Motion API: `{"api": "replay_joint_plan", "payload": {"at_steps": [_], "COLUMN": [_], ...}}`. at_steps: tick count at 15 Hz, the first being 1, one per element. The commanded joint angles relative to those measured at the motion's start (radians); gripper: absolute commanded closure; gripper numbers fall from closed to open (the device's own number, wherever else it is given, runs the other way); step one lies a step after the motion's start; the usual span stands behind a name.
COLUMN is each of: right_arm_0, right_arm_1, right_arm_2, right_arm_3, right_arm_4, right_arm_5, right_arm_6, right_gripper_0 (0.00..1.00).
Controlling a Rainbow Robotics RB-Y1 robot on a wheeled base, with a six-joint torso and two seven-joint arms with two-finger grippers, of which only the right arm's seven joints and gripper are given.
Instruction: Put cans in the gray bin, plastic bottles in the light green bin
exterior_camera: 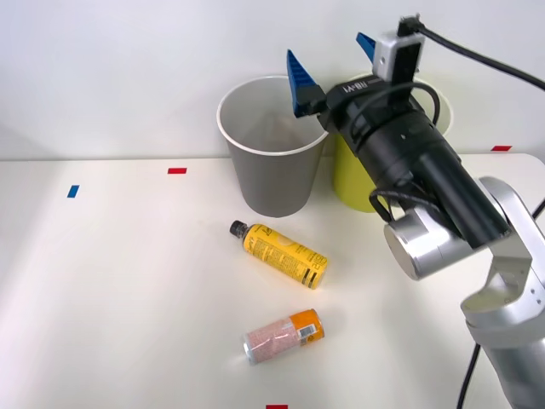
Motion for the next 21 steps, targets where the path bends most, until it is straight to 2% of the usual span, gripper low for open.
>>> {"api": "replay_joint_plan", "payload": {"at_steps": [1, 5, 8, 16, 21], "right_arm_0": [0.206, 0.421, 0.55, 0.792, 0.861], "right_arm_1": [-0.046, -0.023, 0.016, 0.146, 0.16], "right_arm_2": [-0.026, -0.046, -0.046, -0.109, -0.158], "right_arm_3": [-0.008, -0.007, -0.007, -0.007, 0.006], "right_arm_4": [-0.006, -0.018, -0.029, -0.046, -0.046], "right_arm_5": [-0.218, -0.413, -0.474, -0.487, -0.483], "right_arm_6": [-0.011, -0.017, -0.026, -0.029, -0.026], "right_gripper_0": [0.0, 0.0, 0.0, 0.0, 0.0]}}
